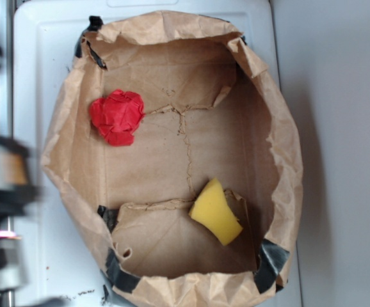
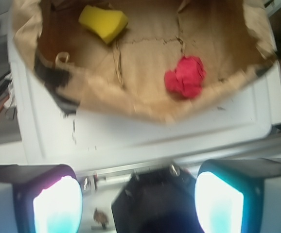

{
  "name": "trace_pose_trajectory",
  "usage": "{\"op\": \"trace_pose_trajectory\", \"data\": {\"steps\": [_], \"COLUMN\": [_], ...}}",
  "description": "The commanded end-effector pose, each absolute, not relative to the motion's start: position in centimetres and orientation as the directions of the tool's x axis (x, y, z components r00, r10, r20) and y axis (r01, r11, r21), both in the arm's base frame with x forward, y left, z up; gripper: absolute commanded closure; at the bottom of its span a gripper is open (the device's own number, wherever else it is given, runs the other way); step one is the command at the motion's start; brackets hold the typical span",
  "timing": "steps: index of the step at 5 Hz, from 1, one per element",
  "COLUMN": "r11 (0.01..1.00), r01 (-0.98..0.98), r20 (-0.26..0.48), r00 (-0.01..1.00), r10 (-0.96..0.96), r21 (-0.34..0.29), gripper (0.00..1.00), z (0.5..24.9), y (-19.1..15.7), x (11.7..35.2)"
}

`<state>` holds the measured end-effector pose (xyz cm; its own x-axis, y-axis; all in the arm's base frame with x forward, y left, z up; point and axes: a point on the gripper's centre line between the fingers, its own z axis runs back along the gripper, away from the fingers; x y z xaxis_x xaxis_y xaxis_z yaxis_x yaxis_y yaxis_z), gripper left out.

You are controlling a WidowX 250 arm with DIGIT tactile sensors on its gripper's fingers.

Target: Grab the red paper.

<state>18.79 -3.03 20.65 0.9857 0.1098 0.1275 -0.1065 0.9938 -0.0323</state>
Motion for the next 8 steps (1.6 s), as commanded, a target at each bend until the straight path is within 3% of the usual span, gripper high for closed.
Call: {"op": "trace_pose_trajectory", "data": {"steps": [1,4,5,8], "r11": [0.998,0.993,0.992,0.992], "r01": [-0.069,0.021,0.061,0.061], "r20": [0.217,0.245,0.222,0.222], "r00": [0.974,0.968,0.971,0.971], "r10": [0.068,-0.050,-0.085,-0.085], "r21": [-0.001,0.120,0.112,0.112], "gripper": [0.00,0.00,0.00,0.00], "z": [20.0,16.8,15.7,15.7], "y": [-1.5,2.7,3.7,3.7], "x": [23.6,27.9,28.1,28.1]}}
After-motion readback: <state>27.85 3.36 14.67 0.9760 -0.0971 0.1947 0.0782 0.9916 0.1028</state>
